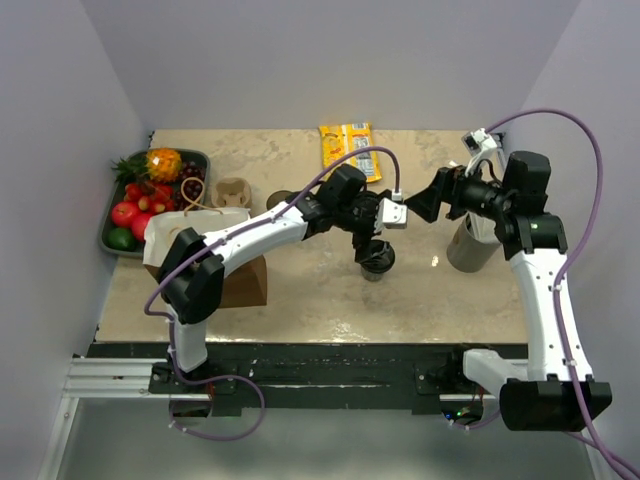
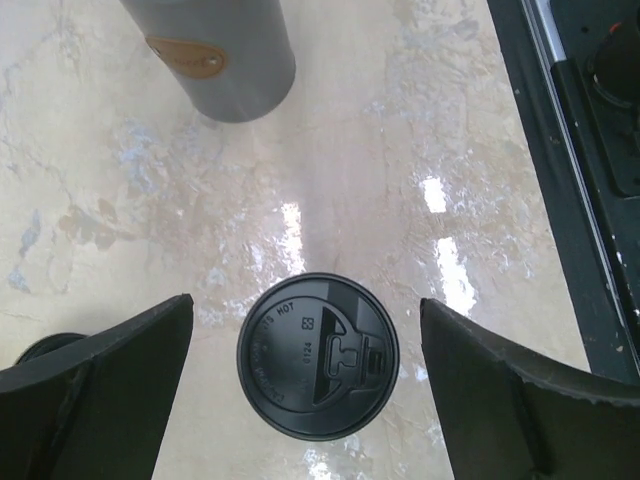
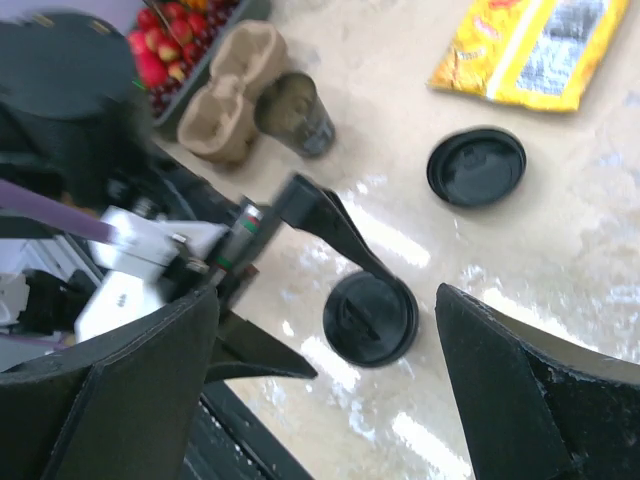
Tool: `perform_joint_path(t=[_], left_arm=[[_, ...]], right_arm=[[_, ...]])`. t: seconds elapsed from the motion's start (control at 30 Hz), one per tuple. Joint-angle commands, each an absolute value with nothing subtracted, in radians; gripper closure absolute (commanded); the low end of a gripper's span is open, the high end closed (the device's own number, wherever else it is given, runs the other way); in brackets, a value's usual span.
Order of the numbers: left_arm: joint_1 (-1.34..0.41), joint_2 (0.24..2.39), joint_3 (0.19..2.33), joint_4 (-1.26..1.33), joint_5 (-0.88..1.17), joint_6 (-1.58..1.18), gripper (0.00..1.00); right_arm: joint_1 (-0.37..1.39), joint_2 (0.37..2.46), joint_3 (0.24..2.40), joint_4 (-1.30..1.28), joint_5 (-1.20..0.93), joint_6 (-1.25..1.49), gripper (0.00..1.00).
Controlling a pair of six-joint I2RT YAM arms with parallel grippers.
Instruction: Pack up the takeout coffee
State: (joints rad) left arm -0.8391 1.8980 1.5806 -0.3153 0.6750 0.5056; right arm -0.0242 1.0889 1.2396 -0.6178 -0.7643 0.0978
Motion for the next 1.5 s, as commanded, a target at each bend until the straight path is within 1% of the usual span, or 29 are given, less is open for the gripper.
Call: perform_joint_path(t=[0.0,0.03,0.07,0.1,0.13,0.2,0.4,0.6,1.17,1.47], left_arm=[[-0.815,1.924,1.559,-0.349,0.681,0.459,0.01],[-0.805,1.886,1.537,-0.309,0.710,0.407,0.01],[-0.795,1.861,1.511,-0.202,0.719,0.379,0.02],[-0.781,1.832,1.447,-0.136,0.721,0.355,0.01],[-0.776,1.784,1.422,-0.077,0.719,0.321,0.01],[-0.773,1.758,1.387,0.026,0.700,0.311,0.01],[-0.773,1.815,1.443,-0.107,0.713,0.383,0.01],[-0.773,1.893,1.515,-0.241,0.798,0.426,0.01],[-0.788,1.945,1.496,-0.244,0.729,0.495,0.01],[-0.793,1.970,1.514,-0.276,0.753,0.497,0.01]], right_arm=[[-0.008,1.060,1.262,-0.518,-0.784,0.160,0.06],[-0.008,1.061,1.262,-0.531,-0.760,0.144,0.06],[-0.008,1.065,1.261,-0.541,-0.723,0.138,0.06],[-0.008,1.068,1.259,-0.576,-0.657,0.134,0.06],[-0.008,1.074,1.256,-0.590,-0.629,0.126,0.06],[-0.008,1.089,1.256,-0.615,-0.592,0.123,0.06],[-0.008,1.051,1.215,-0.467,-0.630,0.205,0.06],[-0.008,1.077,1.233,-0.466,-0.607,0.210,0.05],[-0.008,1.094,1.238,-0.417,-0.626,0.252,0.05],[-0.008,1.092,1.227,-0.413,-0.632,0.255,0.05]])
